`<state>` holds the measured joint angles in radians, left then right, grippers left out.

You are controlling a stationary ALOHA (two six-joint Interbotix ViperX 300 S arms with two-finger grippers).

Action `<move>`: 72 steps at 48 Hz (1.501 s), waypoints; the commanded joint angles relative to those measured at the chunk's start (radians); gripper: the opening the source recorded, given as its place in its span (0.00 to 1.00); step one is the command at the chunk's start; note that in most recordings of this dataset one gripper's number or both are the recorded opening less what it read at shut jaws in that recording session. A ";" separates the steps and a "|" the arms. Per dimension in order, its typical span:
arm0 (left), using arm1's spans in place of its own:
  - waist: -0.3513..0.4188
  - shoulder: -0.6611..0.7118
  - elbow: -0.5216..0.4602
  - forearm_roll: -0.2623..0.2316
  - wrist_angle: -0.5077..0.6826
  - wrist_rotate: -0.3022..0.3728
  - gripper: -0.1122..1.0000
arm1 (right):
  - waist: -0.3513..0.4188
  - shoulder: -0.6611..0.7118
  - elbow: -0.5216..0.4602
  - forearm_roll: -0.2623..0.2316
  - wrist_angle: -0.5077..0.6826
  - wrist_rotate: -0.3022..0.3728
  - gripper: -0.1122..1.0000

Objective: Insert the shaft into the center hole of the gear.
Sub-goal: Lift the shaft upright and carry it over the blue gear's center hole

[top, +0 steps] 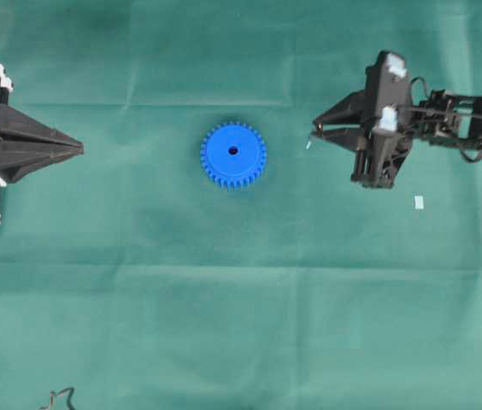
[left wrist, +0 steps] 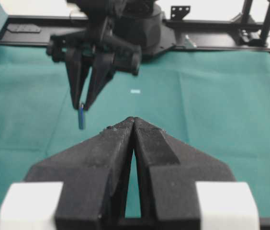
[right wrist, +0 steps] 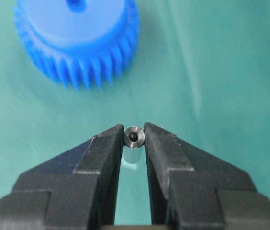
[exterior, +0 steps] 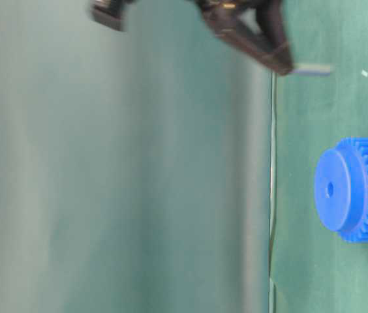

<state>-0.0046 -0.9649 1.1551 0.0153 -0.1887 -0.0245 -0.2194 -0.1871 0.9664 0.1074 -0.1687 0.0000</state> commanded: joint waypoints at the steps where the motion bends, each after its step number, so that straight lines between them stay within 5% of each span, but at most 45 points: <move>1: 0.000 0.005 -0.026 0.002 -0.003 -0.002 0.10 | 0.000 -0.083 -0.044 0.000 0.081 0.002 0.27; 22: 0.000 0.005 -0.026 0.002 -0.002 -0.002 0.10 | 0.008 -0.152 -0.078 0.000 0.170 0.000 0.27; 52: 0.000 0.003 -0.026 0.002 0.009 -0.014 0.10 | 0.086 0.149 -0.402 -0.029 0.192 -0.009 0.27; 72: 0.000 0.003 -0.026 0.003 0.018 -0.054 0.10 | 0.086 0.202 -0.428 -0.048 0.186 -0.011 0.27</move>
<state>-0.0046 -0.9649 1.1551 0.0153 -0.1641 -0.0782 -0.1319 0.0169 0.5630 0.0614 0.0245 -0.0123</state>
